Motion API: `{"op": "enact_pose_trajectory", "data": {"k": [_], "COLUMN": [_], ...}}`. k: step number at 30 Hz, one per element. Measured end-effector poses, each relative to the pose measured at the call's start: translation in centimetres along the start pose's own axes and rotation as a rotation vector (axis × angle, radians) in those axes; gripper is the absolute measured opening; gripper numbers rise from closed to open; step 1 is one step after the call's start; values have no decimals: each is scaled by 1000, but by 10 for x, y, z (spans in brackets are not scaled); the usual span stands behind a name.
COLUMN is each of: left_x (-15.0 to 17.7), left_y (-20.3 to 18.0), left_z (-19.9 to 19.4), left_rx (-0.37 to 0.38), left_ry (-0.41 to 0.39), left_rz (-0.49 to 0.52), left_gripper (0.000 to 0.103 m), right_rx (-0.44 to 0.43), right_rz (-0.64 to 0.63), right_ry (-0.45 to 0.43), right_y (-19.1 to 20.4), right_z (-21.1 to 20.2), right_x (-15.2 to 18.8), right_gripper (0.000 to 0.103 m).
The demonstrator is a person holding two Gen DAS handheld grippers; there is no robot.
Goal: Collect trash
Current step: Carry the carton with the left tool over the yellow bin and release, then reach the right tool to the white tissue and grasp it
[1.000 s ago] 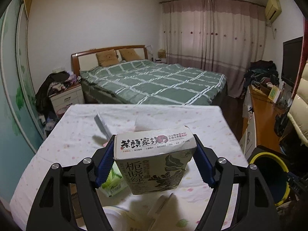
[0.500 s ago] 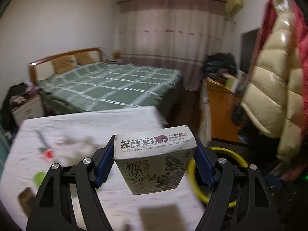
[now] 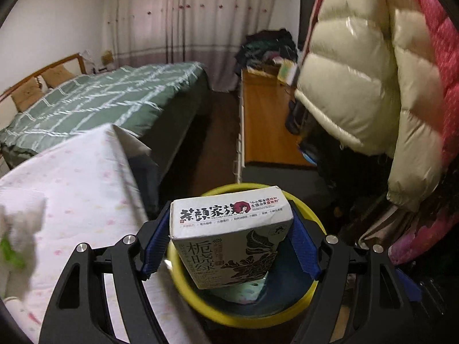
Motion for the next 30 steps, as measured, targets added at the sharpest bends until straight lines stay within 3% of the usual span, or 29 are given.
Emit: {"op": "enact_pose_trajectory", "data": {"k": [3, 6, 14, 20, 25, 30], "left_x": [3, 2, 7, 21, 45, 82], "left_y": [-13, -14, 42, 117, 199, 288], "left_z": [15, 17, -33, -93, -145, -192], "left_rx": [3, -19, 0, -2, -111, -267], "left_ry": [23, 13, -2, -34, -91, -121], "left_rz": [8, 10, -31, -127, -186, -256], "left_gripper": [76, 86, 93, 96, 97, 98], "right_rx": [9, 7, -34, -85, -131, -211], "right_rz": [8, 12, -9, -48, -89, -146], "right_ry": [4, 9, 26, 52, 71, 95], "right_y": [-4, -3, 16, 47, 77, 124], "right_z": [0, 1, 10, 20, 28, 39], "right_x": [1, 2, 3, 3, 2, -2], "right_gripper": [40, 42, 42, 42, 42, 42]}}
Point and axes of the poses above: each gripper's, at about its wrist camera, not at the fingertips, and z roughly the way its jaws point, y to its left, x to its underside, the point moved 3 cm from there along z, roughly the way its jaws point, and after that the axes turned 14 degrees about -x, right-handed, at the moved point
